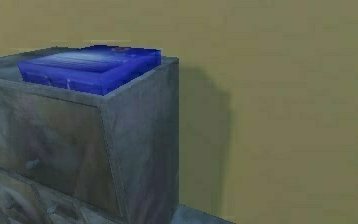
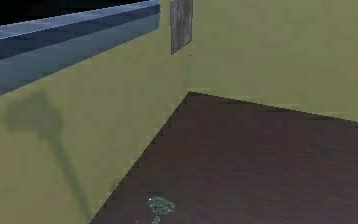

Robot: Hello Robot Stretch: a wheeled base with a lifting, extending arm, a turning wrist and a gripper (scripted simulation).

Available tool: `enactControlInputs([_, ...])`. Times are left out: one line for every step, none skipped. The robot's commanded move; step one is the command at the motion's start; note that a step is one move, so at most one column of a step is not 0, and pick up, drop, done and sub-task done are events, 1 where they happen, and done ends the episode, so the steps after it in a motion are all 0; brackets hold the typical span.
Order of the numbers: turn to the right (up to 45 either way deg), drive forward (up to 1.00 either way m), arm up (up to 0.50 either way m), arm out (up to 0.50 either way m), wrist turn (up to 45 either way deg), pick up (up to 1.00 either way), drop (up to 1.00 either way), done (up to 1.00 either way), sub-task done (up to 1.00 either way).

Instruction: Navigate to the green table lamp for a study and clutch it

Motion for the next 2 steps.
enactControlInputs([0.0, 0.00, 0.00, 0.00, 45.0, 0.00, 0.00, 0.00, 0.00])
enactControlInputs([0.0, 0.00, 0.00, 0.00, 45.0, 0.00, 0.00, 0.00, 0.00])
